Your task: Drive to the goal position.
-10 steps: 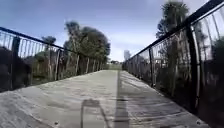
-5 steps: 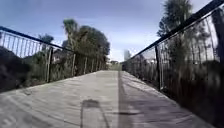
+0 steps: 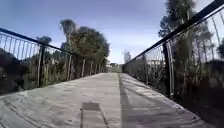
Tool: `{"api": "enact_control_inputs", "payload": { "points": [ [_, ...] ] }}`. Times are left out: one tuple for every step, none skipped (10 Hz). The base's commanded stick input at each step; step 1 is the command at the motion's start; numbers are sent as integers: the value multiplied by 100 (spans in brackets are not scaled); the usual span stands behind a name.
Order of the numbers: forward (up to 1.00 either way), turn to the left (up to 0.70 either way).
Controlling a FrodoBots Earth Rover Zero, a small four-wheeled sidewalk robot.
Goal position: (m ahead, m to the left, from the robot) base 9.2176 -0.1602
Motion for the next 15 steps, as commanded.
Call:
{"api": "enact_control_inputs", "payload": {
  "points": [
    [100, 0],
    [100, 0],
    [100, 0],
    [100, 0],
    [100, 0],
    [100, 0],
    [100, 0],
    [100, 0],
    [100, 0],
    [100, 0],
    [100, 0],
    [100, 0],
    [100, 0],
    [100, 0],
    [100, 0]
  ]
}}
